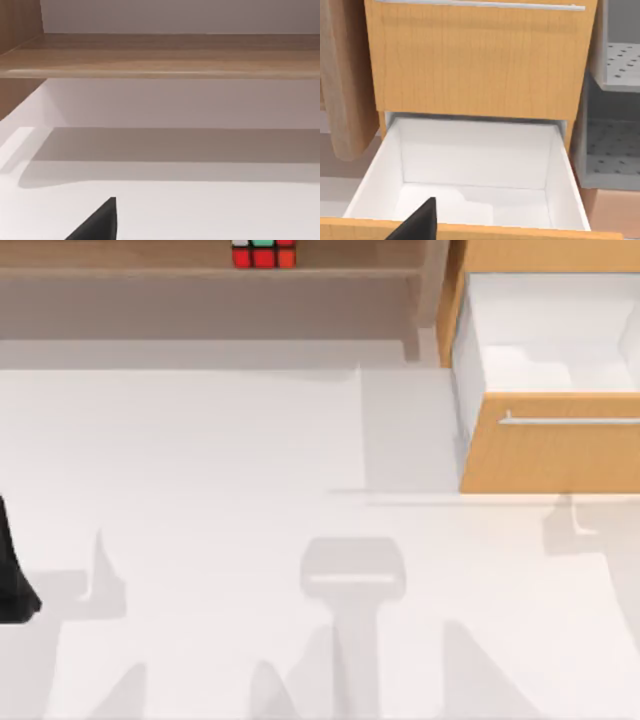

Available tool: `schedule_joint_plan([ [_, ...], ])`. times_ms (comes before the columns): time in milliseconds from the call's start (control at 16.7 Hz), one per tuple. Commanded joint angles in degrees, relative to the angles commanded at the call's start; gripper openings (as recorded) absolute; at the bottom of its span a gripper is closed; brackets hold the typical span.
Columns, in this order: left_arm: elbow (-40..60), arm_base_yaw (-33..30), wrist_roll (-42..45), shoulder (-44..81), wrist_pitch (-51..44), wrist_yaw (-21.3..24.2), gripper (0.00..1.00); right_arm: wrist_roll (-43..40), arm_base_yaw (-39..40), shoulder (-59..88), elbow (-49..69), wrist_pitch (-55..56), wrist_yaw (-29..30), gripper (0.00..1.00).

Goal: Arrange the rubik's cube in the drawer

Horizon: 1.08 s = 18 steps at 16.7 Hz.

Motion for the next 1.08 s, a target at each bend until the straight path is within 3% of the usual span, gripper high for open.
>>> schedule_joint_plan([
  [720, 0.00, 0.00, 0.00, 0.00, 0.00, 0.00, 1.00, 0.09, 23.99, 73.51, 48.95, 16.41, 25.09, 1.00],
  [1080, 0.00, 0.00, 0.00, 0.00, 0.00, 0.00, 1.00, 0.90, 31.69, 100.46, 71.27, 26.77, 34.60, 1.00],
])
